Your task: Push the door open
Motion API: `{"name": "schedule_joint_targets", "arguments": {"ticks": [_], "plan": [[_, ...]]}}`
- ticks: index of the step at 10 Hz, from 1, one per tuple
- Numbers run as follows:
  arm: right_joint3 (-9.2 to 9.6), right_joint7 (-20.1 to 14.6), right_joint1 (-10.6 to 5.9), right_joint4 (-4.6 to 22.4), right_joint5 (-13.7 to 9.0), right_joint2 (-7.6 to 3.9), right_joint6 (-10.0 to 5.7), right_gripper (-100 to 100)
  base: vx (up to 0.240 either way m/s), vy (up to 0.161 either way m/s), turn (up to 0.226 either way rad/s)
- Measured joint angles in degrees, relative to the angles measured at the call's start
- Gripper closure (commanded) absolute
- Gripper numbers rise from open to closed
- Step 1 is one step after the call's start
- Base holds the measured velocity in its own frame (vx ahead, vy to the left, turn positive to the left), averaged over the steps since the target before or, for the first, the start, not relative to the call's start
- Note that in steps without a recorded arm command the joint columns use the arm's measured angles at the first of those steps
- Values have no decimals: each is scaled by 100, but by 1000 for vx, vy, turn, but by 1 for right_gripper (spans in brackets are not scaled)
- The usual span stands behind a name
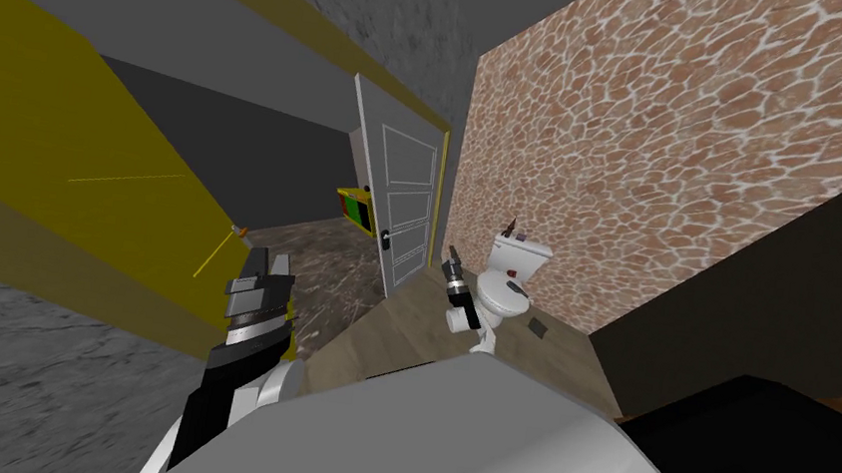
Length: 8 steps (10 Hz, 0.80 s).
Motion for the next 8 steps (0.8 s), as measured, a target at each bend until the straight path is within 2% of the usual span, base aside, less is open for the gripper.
{"name": "schedule_joint_targets", "arguments": {"ticks": [2,4,6,8], "plan": [[40,0,-100,226,-4,-16,12,-100,66,-38,71],[94,2,-347,583,-7,-17,17,-100,76,-38,61],[124,-14,-456,804,-18,-47,31,-100,64,-34,74],[185,-22,-667,1169,-24,-59,-10,-100,73,-41,70]]}}
